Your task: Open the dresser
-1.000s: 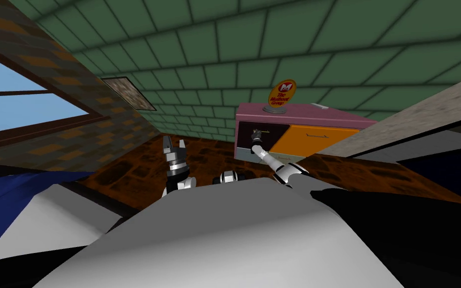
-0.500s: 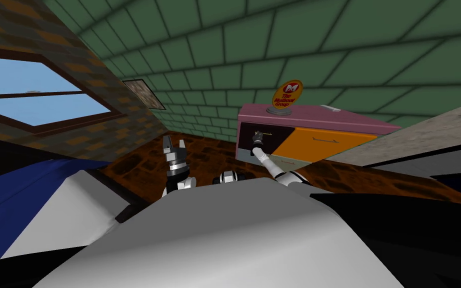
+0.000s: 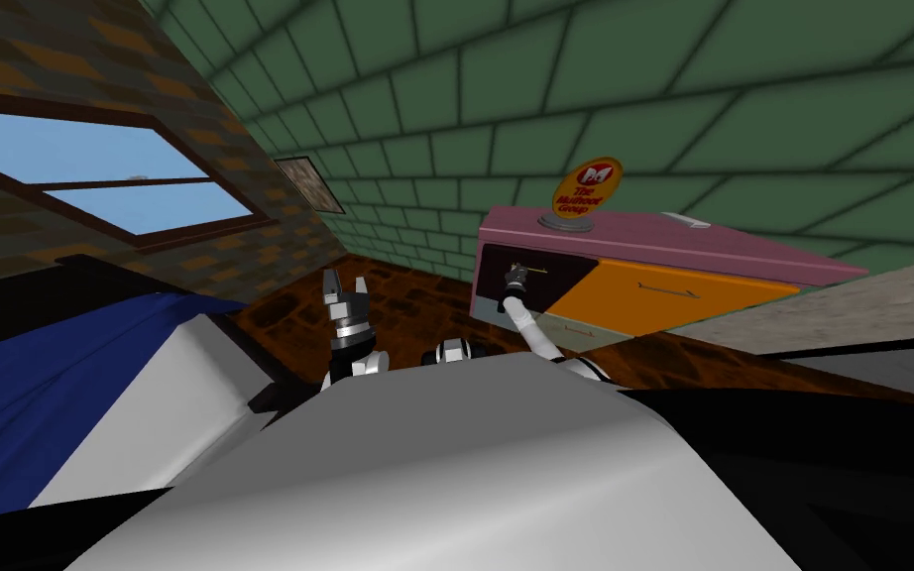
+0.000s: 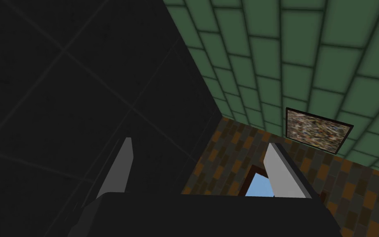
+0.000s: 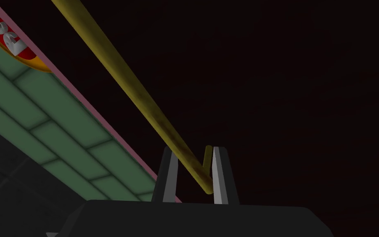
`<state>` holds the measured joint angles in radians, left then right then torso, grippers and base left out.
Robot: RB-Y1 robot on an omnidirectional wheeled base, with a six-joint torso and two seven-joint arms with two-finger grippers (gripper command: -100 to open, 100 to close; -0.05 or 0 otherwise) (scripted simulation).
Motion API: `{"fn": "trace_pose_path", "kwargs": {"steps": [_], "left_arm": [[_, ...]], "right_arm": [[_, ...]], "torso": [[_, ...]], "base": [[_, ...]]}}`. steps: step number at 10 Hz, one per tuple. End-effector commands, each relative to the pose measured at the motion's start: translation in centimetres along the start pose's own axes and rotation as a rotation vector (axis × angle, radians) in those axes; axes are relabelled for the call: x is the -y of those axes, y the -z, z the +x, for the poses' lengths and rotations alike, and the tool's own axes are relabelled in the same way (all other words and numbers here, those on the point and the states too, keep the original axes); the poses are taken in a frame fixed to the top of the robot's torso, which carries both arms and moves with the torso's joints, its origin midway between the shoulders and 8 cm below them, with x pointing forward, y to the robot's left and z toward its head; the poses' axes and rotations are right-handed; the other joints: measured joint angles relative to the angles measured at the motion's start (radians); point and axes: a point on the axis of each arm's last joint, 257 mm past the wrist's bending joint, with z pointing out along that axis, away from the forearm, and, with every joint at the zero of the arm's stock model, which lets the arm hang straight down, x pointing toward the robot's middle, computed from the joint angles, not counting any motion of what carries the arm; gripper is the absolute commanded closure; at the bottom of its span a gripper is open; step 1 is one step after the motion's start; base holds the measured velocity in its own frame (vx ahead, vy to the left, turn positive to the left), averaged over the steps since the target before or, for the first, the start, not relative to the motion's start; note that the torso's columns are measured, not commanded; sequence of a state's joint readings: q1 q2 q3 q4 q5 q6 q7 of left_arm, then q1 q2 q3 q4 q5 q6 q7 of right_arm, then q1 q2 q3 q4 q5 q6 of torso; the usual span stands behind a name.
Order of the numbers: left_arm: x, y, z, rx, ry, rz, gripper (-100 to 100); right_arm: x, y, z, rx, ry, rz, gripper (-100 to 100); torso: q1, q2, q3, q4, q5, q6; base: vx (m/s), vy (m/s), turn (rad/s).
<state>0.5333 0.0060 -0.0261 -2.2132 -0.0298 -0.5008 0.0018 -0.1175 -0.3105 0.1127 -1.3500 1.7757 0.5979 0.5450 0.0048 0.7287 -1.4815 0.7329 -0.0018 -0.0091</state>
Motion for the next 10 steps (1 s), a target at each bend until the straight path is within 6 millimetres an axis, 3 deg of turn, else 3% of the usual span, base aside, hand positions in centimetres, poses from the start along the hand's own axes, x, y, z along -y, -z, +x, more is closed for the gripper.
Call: {"fn": "trace_pose_path", "kwargs": {"steps": [1, 5, 7, 10], "left_arm": [[0.0, 0.0, 0.0, 0.0, 0.0, 0.0, 0], [0.0, 0.0, 0.0, 0.0, 0.0, 0.0, 0], [0.0, 0.0, 0.0, 0.0, 0.0, 0.0, 0], [0.0, 0.0, 0.0, 0.0, 0.0, 0.0, 0]], "right_arm": [[1.2, 1.4, 1.8, -0.041, 0.019, 0.022, 100], [4.6, 3.8, 6.0, -0.135, 0.085, 0.078, 100], [4.2, 3.7, 5.3, -0.121, 0.079, 0.074, 100], [5.2, 2.5, 4.6, -0.11, 0.07, 0.074, 100]], "torso": [[-0.002, 0.001, 0.001, 0.0, -0.001, 0.0], [-0.007, 0.007, 0.004, 0.002, -0.001, 0.007], [-0.011, 0.01, 0.006, 0.004, 0.0, 0.016], [-0.005, 0.018, 0.011, 0.007, 0.001, 0.015]], "base": [[-0.011, -0.049, 0.165], [-0.013, -0.046, 0.188], [0.003, -0.001, 0.016], [-0.112, 0.105, -0.089]]}}
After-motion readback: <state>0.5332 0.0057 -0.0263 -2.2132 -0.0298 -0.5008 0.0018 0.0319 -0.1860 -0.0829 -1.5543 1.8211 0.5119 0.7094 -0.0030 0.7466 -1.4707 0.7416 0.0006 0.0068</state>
